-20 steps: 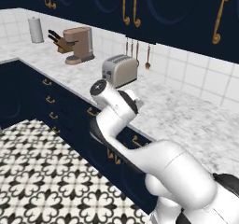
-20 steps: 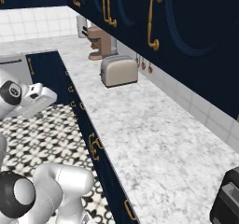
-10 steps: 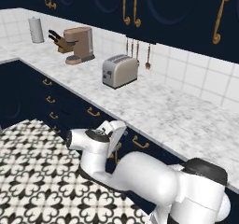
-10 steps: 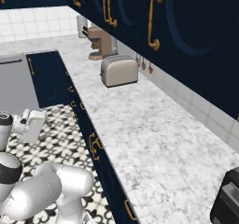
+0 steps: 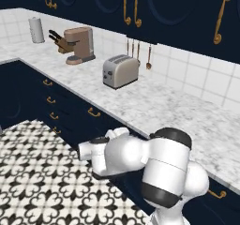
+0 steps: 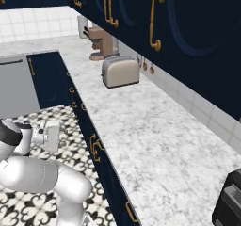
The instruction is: Take a straw from the drawer in front and place it inside the glass cup on the dining counter.
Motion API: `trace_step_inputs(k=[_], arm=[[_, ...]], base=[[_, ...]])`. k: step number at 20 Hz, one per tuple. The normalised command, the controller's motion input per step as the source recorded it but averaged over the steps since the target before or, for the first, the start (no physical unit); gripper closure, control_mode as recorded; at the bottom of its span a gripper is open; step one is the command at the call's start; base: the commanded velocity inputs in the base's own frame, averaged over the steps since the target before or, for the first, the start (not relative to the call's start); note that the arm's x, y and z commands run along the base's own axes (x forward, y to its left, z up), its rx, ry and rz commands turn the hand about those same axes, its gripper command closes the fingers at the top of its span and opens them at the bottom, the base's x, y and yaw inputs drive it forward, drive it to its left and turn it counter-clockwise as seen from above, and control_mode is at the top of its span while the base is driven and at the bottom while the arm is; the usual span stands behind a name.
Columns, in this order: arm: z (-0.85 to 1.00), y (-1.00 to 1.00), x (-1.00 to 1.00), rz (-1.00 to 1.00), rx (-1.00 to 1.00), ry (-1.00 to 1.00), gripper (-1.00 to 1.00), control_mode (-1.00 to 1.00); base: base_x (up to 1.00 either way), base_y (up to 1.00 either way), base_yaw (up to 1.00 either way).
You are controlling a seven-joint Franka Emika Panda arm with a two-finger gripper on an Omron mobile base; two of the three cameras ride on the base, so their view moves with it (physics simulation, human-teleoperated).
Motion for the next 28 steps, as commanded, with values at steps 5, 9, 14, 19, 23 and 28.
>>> trace_step_inputs(k=[5,9,14,19,23,28], arm=[[-0.47,-0.41,0.33,-0.10,-0.08,0.00,-1.00,-1.00],[-0.52,-0.33,0.33,-0.10,-0.02,0.00,-1.00,-1.00],[-0.50,-0.25,0.48,-0.01,0.00,0.00,-1.00,-1.00],[-0.41,-0.13,0.51,0.00,0.00,0.00,-1.00,-1.00],[-0.27,-0.16,0.49,0.00,0.00,0.00,-1.00,-1.00],[-0.38,-0.22,0.45,0.01,0.05,0.02,-1.00,-1.00]], base=[[0.00,0.00,0.00],[0.00,0.00,0.00],[0.00,0.00,0.00],[0.00,0.00,0.00],[0.00,0.00,0.00],[0.00,0.00,0.00]])
